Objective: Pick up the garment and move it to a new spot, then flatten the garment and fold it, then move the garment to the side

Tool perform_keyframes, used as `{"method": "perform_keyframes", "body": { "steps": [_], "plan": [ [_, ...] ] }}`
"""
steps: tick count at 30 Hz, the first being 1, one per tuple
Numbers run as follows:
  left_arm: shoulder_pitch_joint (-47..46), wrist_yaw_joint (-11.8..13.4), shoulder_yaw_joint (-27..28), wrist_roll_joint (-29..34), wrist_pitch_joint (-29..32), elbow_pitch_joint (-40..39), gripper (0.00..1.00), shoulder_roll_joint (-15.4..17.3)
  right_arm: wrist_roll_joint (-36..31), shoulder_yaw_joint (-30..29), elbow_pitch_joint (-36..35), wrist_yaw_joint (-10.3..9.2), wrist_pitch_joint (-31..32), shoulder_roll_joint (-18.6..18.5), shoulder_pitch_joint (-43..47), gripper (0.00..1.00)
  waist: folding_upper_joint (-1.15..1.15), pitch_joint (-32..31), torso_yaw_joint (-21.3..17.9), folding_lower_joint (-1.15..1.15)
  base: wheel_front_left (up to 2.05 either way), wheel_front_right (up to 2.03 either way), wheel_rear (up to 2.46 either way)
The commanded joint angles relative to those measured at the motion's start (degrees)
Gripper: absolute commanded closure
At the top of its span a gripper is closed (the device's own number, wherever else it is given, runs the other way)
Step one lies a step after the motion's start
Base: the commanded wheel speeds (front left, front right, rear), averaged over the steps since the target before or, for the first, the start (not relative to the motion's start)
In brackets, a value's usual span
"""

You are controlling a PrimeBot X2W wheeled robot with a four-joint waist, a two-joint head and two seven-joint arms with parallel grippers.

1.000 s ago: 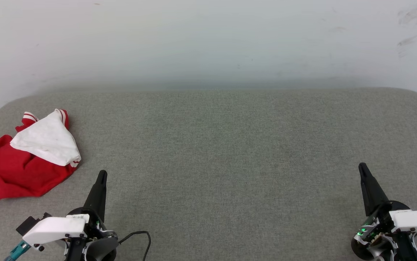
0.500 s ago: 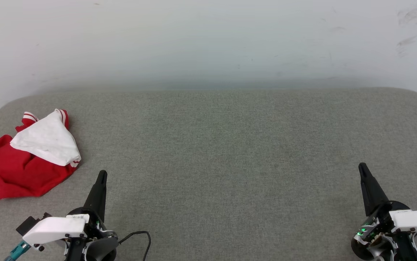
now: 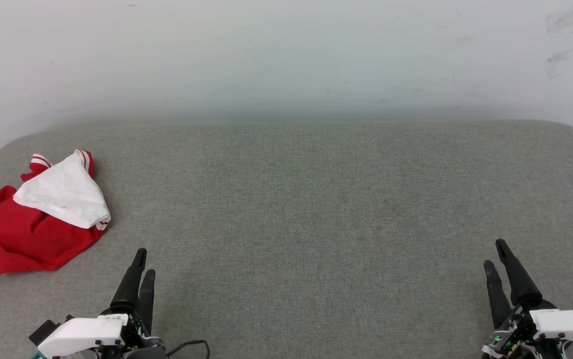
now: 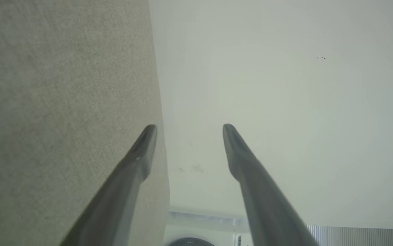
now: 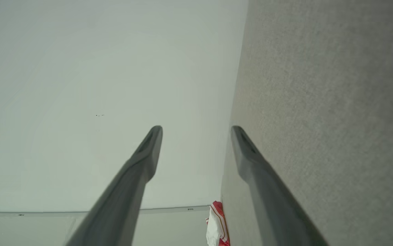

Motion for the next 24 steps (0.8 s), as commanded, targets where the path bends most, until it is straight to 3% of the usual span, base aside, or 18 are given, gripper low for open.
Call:
{"method": "perform_keyframes", "body": {
  "steps": [1, 6, 12, 24],
  "plan": [
    [-0.76, -0.01, 0.09, 0.06, -0.84, -1.40, 0.00, 0.05, -0.36, 0.26, -1.22, 0.00, -0.83, -0.01, -0.68, 0.00, 0.00, 0.02, 0.00, 0.00, 0.00, 0.00, 0.00],
    [-0.50, -0.01, 0.48, 1.38, -2.29, -2.45, 0.00, 0.06, -3.11, 0.26, -2.16, 0.00, -2.29, 0.00, -0.41, 0.00, 0.00, 0.05, 0.03, 0.00, 0.00, 0.00, 0.00],
    [-0.65, 0.14, 1.84, 7.96, -3.92, -3.53, 0.00, 0.07, -9.30, -0.55, -3.96, 0.00, -3.94, 0.00, -0.26, 0.00, 0.00, 0.12, 0.09, 0.00, 0.00, 0.00, 0.00],
    [-0.42, 4.47, 0.57, 24.28, -6.87, -8.95, 0.00, 0.09, -27.60, 0.82, -9.81, 0.00, -6.91, 0.01, 0.06, 0.00, 0.00, 0.42, 0.30, 0.00, 0.00, 0.00, 0.00]
  ]
}}
